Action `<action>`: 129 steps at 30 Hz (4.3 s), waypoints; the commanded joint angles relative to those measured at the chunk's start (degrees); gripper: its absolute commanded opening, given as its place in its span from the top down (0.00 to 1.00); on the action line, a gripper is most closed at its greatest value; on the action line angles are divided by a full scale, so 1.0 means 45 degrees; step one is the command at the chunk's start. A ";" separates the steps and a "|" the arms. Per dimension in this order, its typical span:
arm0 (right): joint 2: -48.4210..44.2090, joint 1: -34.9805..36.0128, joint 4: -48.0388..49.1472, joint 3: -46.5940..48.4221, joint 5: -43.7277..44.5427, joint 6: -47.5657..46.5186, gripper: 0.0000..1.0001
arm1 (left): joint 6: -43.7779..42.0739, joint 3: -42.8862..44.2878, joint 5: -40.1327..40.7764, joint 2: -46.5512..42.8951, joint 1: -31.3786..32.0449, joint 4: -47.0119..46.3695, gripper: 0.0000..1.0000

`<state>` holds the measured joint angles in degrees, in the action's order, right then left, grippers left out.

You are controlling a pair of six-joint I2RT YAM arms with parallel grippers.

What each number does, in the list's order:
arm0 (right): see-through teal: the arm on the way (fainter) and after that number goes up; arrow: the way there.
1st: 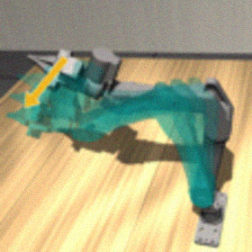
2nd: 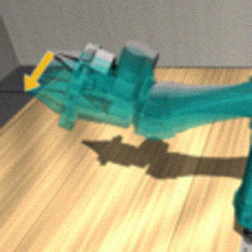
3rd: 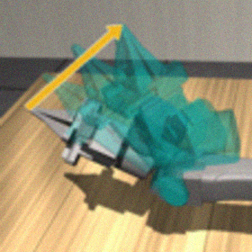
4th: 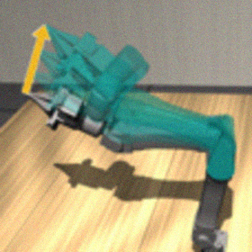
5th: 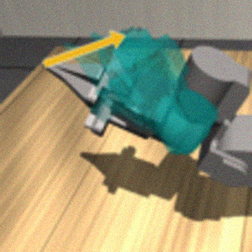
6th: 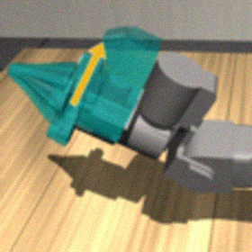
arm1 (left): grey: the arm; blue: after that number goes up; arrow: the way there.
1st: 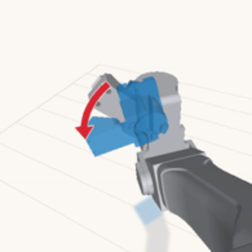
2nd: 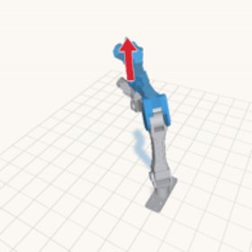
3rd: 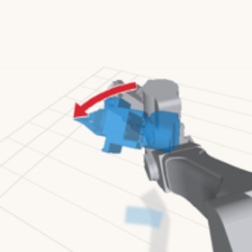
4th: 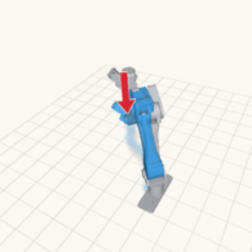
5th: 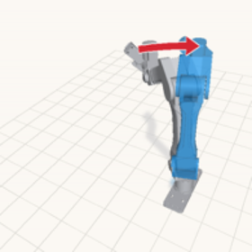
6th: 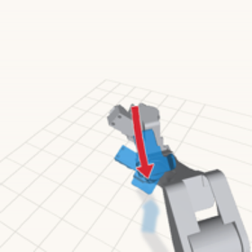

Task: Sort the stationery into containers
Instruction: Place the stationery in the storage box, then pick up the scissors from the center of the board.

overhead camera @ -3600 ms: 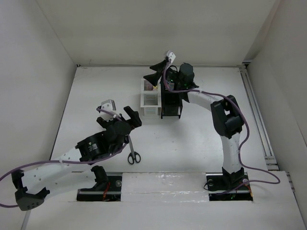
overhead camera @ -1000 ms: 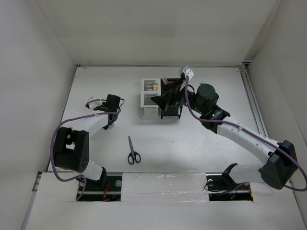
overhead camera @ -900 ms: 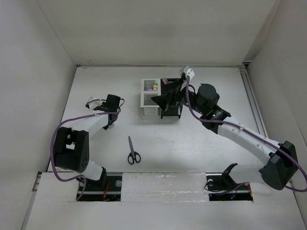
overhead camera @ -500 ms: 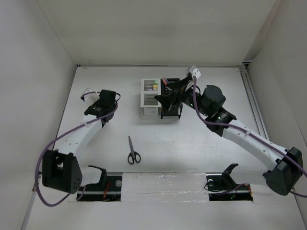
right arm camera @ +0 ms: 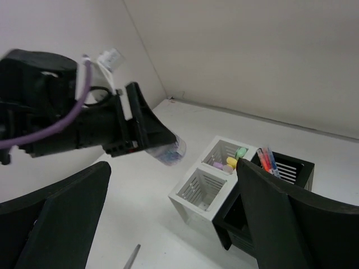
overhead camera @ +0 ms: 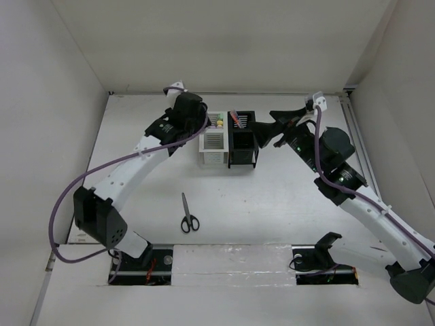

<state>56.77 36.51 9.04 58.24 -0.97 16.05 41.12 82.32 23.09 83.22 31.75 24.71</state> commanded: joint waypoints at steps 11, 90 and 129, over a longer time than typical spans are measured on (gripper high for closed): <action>-0.0702 -0.0262 -0.0954 -0.0168 0.0509 0.0143 0.00 | -0.1600 0.1335 -0.1460 0.2503 0.1129 -0.0607 1.00; -0.0058 -0.0145 -0.0505 -0.0989 -0.1893 -0.0207 0.00 | 0.5777 -1.0327 -0.3204 -0.4433 0.4289 0.2613 0.06; -0.0175 -0.0145 -0.0505 -0.1106 -0.2167 -0.0325 0.00 | 0.6625 -0.6322 0.0024 0.0450 0.7594 0.4100 0.12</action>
<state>57.04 35.70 3.46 53.47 -9.93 15.20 73.41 51.24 19.31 83.42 65.80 44.23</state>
